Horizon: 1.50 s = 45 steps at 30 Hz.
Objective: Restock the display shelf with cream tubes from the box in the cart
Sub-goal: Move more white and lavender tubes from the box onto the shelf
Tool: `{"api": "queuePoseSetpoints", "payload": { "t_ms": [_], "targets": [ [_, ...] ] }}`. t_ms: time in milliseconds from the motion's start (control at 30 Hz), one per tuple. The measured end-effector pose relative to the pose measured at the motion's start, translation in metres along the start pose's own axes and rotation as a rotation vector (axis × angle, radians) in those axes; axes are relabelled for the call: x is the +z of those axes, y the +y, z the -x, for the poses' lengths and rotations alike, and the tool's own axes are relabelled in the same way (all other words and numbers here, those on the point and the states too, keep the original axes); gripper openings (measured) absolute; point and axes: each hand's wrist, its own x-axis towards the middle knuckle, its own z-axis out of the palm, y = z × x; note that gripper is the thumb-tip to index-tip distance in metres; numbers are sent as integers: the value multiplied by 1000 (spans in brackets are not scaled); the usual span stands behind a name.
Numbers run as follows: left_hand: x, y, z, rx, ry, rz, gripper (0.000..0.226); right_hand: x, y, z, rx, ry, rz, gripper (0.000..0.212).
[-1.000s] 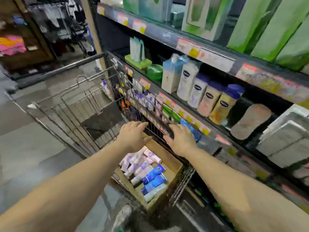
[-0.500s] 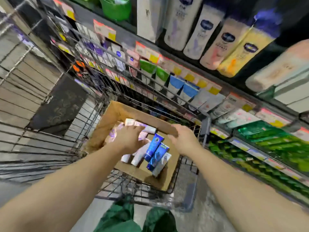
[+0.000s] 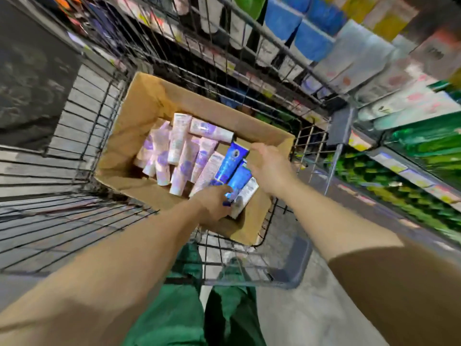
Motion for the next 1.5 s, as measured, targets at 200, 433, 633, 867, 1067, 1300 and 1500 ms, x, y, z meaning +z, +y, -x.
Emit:
{"api": "queuePoseSetpoints", "payload": {
  "t_ms": [200, 433, 633, 867, 1067, 1300, 1500],
  "targets": [
    [18, 4, -12, -65, -67, 74, 49, 14, 12, -3, -58, 16, -74, 45],
    [34, 19, -25, -118, -152, -83, 47, 15, 30, 1, -37, 69, -177, 40],
    [48, 21, -40, -174, 81, -32, 28, 18, 37, -1, -61, 101, -192, 40],
    [40, 20, -42, -185, 36, -10, 31, 20, 37, 0, -73, 106, -169, 37],
    [6, 7, -18, -198, -172, 473, 33, 15, 31, 2, -5, 84, -227, 34],
    [-39, -8, 5, -15, -212, 961, 17, 19, 21, -4, 219, -161, -444, 50],
    [-52, 4, 0, 142, -279, 1100, 33, 27, 14, -10, 264, -325, -822, 40]
  ]
}}
